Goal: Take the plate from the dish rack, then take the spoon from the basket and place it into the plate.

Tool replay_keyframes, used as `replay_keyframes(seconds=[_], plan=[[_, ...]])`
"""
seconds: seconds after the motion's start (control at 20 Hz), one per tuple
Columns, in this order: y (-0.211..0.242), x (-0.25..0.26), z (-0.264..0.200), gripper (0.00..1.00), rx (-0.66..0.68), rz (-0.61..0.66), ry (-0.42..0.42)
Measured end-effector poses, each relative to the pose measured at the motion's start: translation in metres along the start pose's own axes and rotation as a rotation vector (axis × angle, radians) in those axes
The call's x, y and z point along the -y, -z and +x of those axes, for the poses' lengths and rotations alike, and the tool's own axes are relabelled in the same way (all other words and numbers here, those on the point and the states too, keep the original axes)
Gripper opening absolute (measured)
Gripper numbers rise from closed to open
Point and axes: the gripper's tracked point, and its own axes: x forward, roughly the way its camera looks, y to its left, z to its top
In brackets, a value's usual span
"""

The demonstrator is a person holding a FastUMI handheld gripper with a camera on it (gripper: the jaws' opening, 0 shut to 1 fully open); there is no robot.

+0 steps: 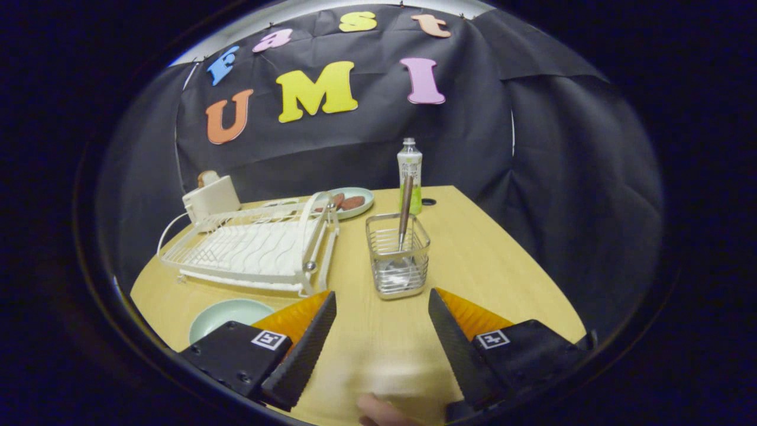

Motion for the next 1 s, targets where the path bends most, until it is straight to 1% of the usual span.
replay_keyframes(seconds=[0.1,0.2,0.35,0.5,0.6,0.75,0.8,0.85,1.0], plan=[[-0.021,0.012,0.017,1.0,0.022,-0.007,0.007],[-0.045,0.015,0.029,1.0,0.066,-0.009,-0.016],[-0.07,0.014,0.052,1.0,0.081,-0.046,-0.036],[-0.085,0.023,0.083,1.0,0.047,-0.066,-0.013],[-0.095,0.019,0.098,1.0,0.012,-0.033,-0.05],[-0.106,0.027,0.125,1.0,-0.03,0.02,-0.025],[-0.107,0.026,0.129,1.0,-0.05,0.023,-0.041],[-0.107,0.023,0.133,0.98,-0.063,0.028,-0.051],[-0.103,0.023,0.143,0.7,-0.098,0.056,-0.038]])
